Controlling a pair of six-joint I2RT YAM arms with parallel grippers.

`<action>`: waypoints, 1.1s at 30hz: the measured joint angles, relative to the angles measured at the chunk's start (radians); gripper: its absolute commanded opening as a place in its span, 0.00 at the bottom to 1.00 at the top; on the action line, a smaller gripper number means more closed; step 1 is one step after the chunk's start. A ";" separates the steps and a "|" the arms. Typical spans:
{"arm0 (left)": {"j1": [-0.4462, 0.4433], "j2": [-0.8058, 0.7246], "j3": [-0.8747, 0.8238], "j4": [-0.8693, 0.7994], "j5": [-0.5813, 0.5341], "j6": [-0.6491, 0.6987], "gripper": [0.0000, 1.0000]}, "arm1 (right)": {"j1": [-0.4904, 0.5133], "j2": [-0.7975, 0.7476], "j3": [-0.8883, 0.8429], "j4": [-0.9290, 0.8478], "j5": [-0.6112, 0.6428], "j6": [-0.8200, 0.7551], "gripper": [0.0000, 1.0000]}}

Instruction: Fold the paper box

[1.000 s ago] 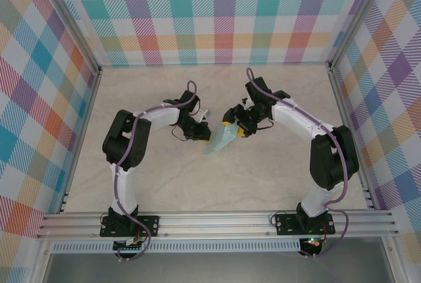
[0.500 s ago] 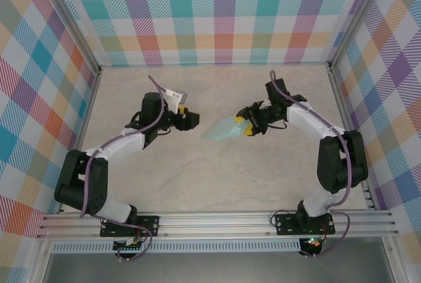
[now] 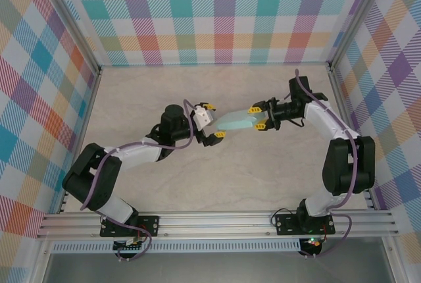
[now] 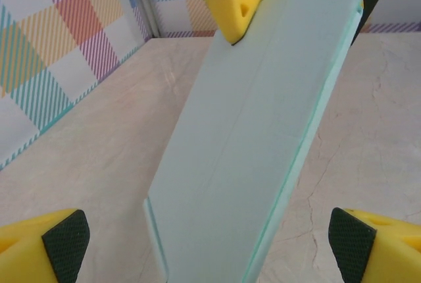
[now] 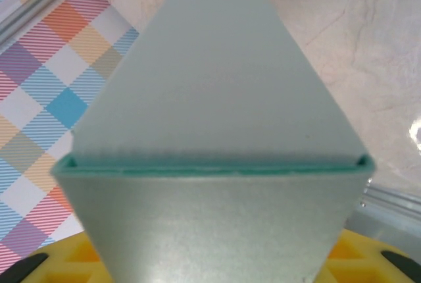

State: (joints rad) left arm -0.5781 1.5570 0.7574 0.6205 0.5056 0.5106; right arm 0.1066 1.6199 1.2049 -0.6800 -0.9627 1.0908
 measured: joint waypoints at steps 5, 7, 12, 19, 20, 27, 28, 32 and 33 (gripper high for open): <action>-0.031 0.037 0.024 -0.047 -0.029 0.099 0.85 | 0.001 0.020 -0.004 -0.007 -0.020 0.001 0.45; -0.045 0.041 0.037 -0.069 -0.040 0.137 0.85 | 0.005 0.020 -0.018 0.005 -0.027 0.006 0.45; -0.089 0.049 0.040 -0.070 -0.074 0.215 0.79 | 0.020 0.022 -0.037 0.013 -0.030 0.016 0.46; -0.114 0.064 0.047 -0.100 -0.121 0.299 0.59 | 0.052 0.038 -0.036 0.021 -0.018 0.021 0.46; -0.114 0.065 0.048 -0.100 -0.127 0.300 0.57 | 0.053 0.040 -0.036 0.024 -0.015 0.024 0.46; -0.115 0.064 0.048 -0.123 -0.153 0.319 0.54 | 0.064 0.039 -0.047 0.069 -0.007 0.068 0.53; -0.115 0.063 0.048 -0.130 -0.153 0.321 0.53 | 0.066 0.039 -0.050 0.071 -0.007 0.075 0.55; -0.115 0.050 0.052 -0.190 -0.161 0.321 0.49 | 0.072 0.036 -0.060 0.073 -0.007 0.076 0.72; -0.115 0.047 0.061 -0.226 -0.160 0.321 0.48 | 0.072 0.035 -0.061 0.072 -0.006 0.074 0.73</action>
State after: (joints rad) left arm -0.6933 1.6035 0.8188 0.3943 0.3458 0.8318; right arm 0.1787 1.6554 1.1439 -0.6083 -0.9688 1.1648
